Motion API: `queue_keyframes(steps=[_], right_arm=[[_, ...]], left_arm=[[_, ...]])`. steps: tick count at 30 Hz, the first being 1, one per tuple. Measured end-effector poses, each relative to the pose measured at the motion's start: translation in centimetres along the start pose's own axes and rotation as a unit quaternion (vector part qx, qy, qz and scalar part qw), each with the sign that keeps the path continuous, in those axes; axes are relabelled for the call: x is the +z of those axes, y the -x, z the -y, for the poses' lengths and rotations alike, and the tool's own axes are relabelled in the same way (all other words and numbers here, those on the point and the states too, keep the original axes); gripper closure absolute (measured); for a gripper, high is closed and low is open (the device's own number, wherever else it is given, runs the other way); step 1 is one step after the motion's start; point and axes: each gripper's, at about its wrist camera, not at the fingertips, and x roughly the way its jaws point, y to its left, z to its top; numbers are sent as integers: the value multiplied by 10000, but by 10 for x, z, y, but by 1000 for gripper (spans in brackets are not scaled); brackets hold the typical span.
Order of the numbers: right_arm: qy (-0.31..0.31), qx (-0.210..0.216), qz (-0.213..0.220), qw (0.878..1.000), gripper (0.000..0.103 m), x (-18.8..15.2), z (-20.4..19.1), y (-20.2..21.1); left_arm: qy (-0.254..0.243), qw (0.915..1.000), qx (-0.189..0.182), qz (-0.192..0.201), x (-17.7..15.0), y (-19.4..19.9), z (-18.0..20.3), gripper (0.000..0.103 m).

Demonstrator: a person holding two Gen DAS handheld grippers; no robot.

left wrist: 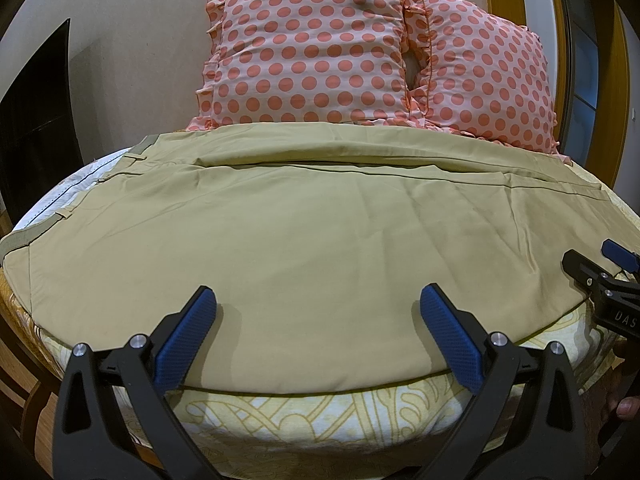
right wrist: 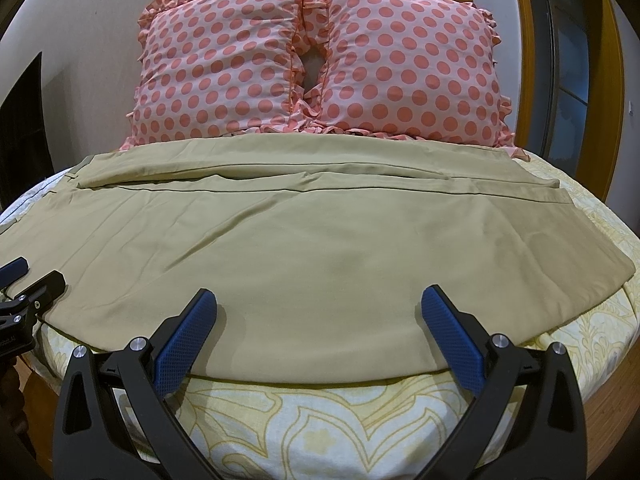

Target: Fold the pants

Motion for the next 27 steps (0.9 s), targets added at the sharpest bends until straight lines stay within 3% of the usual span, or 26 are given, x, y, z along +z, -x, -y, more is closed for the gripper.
queue_keyframes(steps=[20,24,27], right_arm=[[106,122,64,9998,1,1,3,2],[193,274,-376,9987,1,26,15,-4],[-279,131,-66,9995,1,72,55,-5]], left_arm=[[-52,9999,-78,-44,3,0,-1,2],[-22,9995,-243,-219,15,-2,-10,2],[243,9994,-207,-113,35,-1,-28,2]])
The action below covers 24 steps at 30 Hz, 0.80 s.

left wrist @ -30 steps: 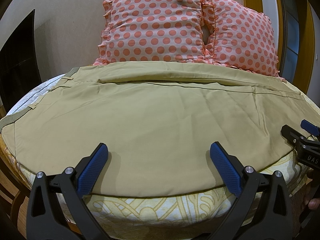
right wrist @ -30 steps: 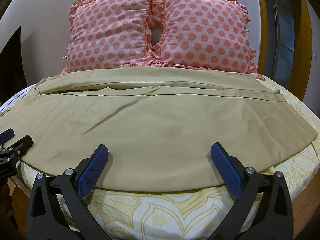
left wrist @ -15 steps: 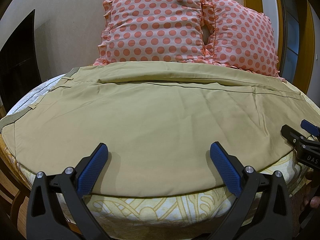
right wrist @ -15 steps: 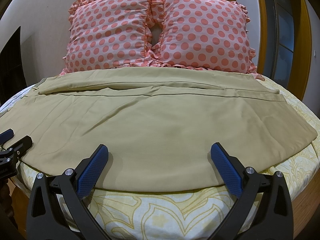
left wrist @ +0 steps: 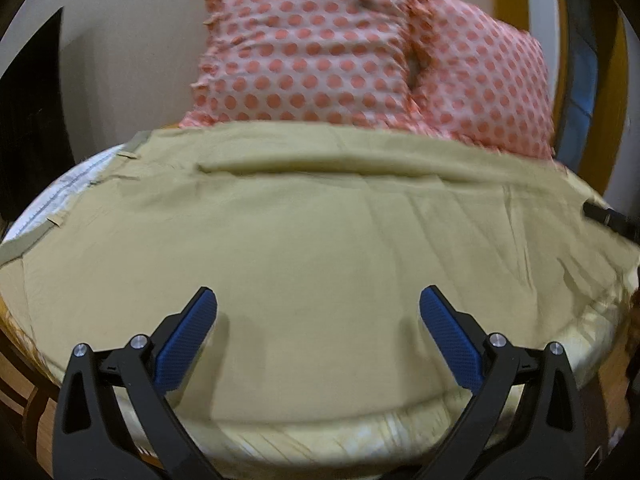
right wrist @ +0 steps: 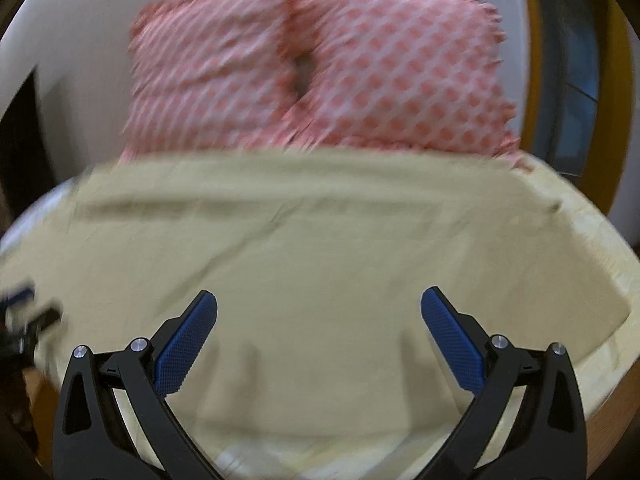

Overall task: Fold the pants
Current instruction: 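Grasp the khaki trousers' leg hem with the right tool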

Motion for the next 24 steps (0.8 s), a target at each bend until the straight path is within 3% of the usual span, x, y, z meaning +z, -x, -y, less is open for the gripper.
queue_keyframes(steps=[3,6,8,10,16,17,18,19,20,21,24], right_arm=[[-714,-255,-12,9971,1,47,43,-24],[-1639,-684,-403,9833,1,97,99,-84],[-2272,-1097,-739,9648,2,124,139,-137],[-2789,-1551,-979,9426,14,144,172,-184],[-3084,-2636,-1428,9028,24,171,226,-282],[-3113,-2673,-1485,8998,28,170,234,-285],[-2973,-2826,-1410,9010,46,169,236,-288],[-2724,-2968,-1422,9042,51,168,236,-295],[-2583,-3036,-1374,9068,62,167,236,-294],[-2484,-2994,-1298,9120,78,164,237,-294],[-2790,-2386,-1002,9248,97,149,257,-284]], left_arm=[[312,9993,160,108,30,-8,-17,2],[519,9976,432,150,51,-19,-28,2],[572,9963,624,132,65,-31,-35,2],[618,9954,720,120,73,-40,-39,2],[667,9949,692,-296,73,-64,-42,2],[678,9950,664,-328,74,-66,-43,2],[686,9949,649,-348,72,-66,-43,2],[713,9948,622,-386,71,-68,-44,2],[762,9944,572,-464,69,-69,-45,2],[814,9938,547,-530,68,-71,-47,2],[915,9929,533,-548,66,-72,-50,2]])
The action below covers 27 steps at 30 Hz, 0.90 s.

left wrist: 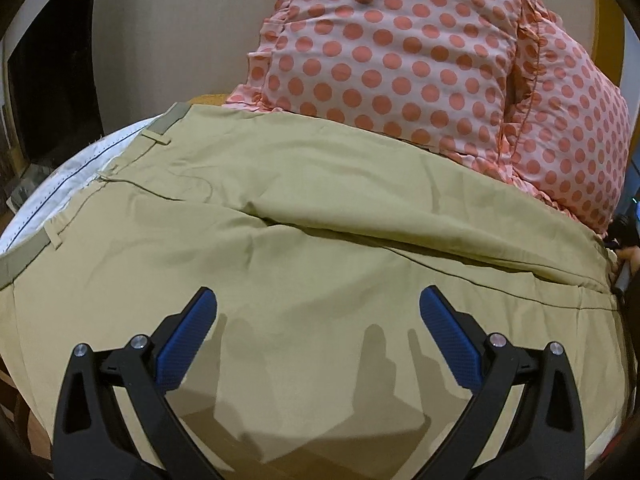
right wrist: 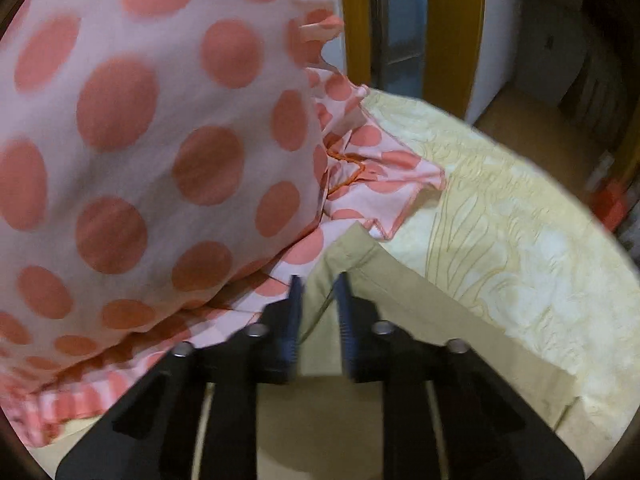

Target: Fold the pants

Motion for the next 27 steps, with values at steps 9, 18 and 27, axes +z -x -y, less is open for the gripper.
queue_keyframes(steps=[9,18,27], right_arm=[[-1004,2698,859,9538,98,-82,143,123],[-1859,2770,-229,9424,78,-170,200,141],[-1654,2899,57,9427,101,-164,187,131]], left_arm=[[206,9988,-271,352,-3,14,-7,2],[171,9899,-962,1024,45,40,-17,2],[956,9872,-1275,49,92,-33,-44,2]])
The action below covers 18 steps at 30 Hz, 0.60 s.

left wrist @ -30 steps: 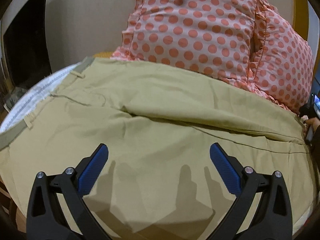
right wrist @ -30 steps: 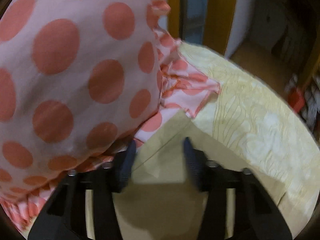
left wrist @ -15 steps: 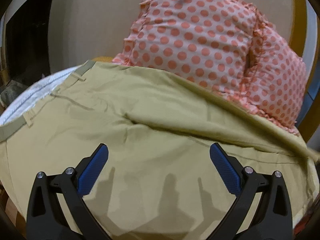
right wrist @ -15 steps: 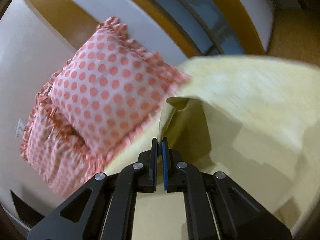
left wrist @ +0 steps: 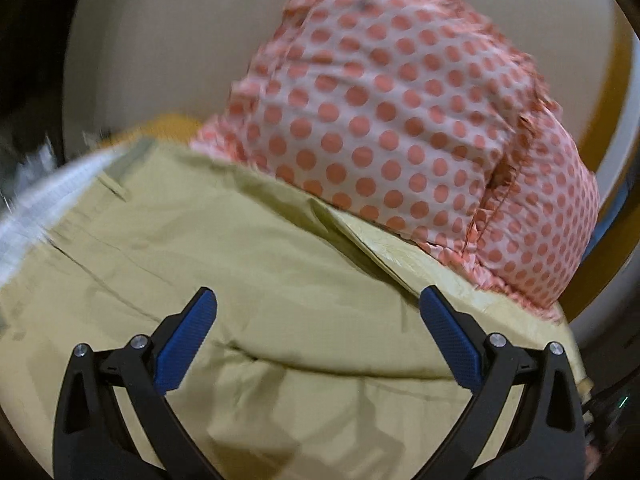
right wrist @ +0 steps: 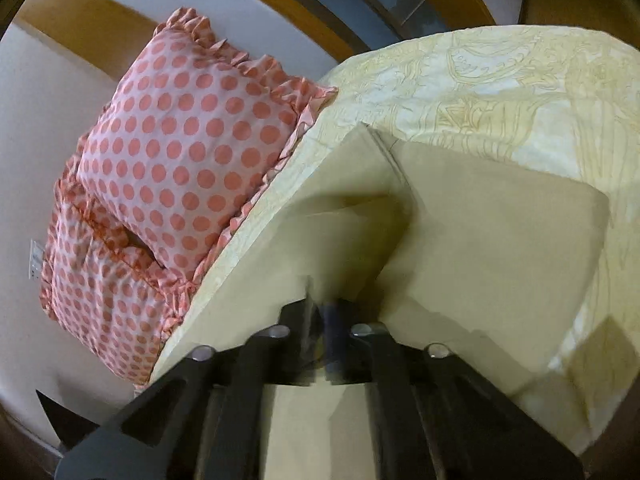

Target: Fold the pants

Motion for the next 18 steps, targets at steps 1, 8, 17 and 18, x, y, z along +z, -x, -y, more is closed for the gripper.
queue_keyframes(steps=[1,8,17,18], right_arm=[[-81,175,175,9997,101,2,2,8],[184,427,604,9971,101,5,-5,40],[266,584,665,9957,101,13,-16,41],[295,609,670,9955,101,15,-17,42]], left_arm=[[289,9995,-34,-152,6,-12,-8,2],[1019,9927,17,-640,28,-65,-23,13],[996,9889,505,-985,54,-120,-36,100],[1068,9888,454,-943,53,-112,-38,100]])
